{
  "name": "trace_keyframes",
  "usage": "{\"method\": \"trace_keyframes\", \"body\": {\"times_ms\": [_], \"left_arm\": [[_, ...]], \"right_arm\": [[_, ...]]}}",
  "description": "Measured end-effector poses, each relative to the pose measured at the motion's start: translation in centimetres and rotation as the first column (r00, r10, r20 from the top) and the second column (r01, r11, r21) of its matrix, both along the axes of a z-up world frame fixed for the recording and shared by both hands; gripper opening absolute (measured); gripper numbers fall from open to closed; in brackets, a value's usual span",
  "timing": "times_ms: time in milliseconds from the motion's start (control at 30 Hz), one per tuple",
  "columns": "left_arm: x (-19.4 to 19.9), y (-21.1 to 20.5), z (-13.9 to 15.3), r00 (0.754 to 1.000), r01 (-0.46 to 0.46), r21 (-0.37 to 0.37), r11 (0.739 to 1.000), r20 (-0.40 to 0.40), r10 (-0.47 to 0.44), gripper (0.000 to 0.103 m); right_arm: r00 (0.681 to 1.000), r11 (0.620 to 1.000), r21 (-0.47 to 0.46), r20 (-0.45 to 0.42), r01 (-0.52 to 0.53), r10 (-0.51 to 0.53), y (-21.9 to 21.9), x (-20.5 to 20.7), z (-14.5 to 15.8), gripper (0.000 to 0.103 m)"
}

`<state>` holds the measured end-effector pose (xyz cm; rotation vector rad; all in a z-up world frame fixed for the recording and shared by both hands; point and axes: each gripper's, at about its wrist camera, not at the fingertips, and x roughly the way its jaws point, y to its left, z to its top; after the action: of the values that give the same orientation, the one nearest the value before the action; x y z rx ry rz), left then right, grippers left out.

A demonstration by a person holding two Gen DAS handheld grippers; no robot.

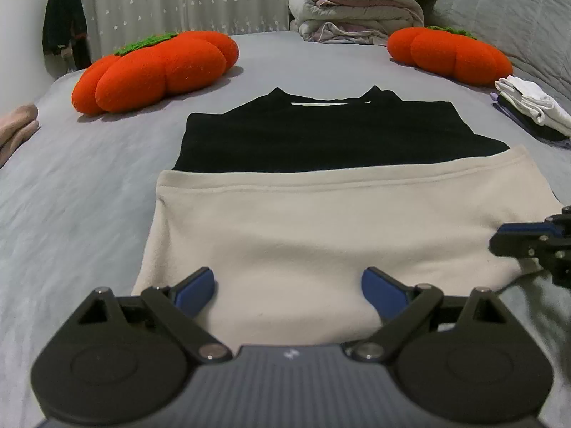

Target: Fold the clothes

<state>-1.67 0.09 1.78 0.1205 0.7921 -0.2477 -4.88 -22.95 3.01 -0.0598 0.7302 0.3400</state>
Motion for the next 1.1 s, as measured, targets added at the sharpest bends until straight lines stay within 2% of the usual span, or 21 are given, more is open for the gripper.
{"method": "trace_keyframes", "body": {"times_ms": [200, 400, 533, 667, 933, 1100], "left_arm": [[0.0, 0.9, 0.1, 1.0, -0.014, -0.009, 1.0, -0.008, 0.014, 0.094], [-0.1, 1.8, 0.2, 1.0, -0.029, -0.013, 0.999, -0.01, 0.029, 0.094], [-0.3, 2.2, 0.3, 0.999, -0.039, -0.015, 0.999, -0.011, 0.039, 0.094], [-0.6, 2.6, 0.5, 0.998, -0.066, -0.018, 0.998, -0.008, 0.066, 0.094], [-1.5, 4.6, 0.8, 0.994, -0.111, -0.055, 0.992, -0.002, 0.111, 0.093], [-1.5, 6.2, 0.5, 0.986, -0.168, -0.076, 0.983, -0.031, 0.166, 0.094]], "right_arm": [[1.0, 1.0, -0.01, 0.011, 0.013, -0.013, -1.1, -0.5, 0.1, 0.006], [0.996, 0.996, -0.006, 0.01, 0.085, -0.084, -3.8, -0.7, 0.6, 0.006], [0.989, 0.988, -0.055, 0.015, 0.145, -0.145, -5.5, -0.8, 0.5, 0.007], [0.984, 0.983, -0.039, 0.003, 0.181, -0.181, -7.5, -1.0, 0.3, 0.007], [0.981, 0.98, -0.028, 0.005, 0.196, -0.196, -9.1, -1.8, 0.4, 0.004], [0.981, 0.98, -0.042, -0.002, 0.194, -0.194, -9.2, -2.0, 0.4, 0.004]]}}
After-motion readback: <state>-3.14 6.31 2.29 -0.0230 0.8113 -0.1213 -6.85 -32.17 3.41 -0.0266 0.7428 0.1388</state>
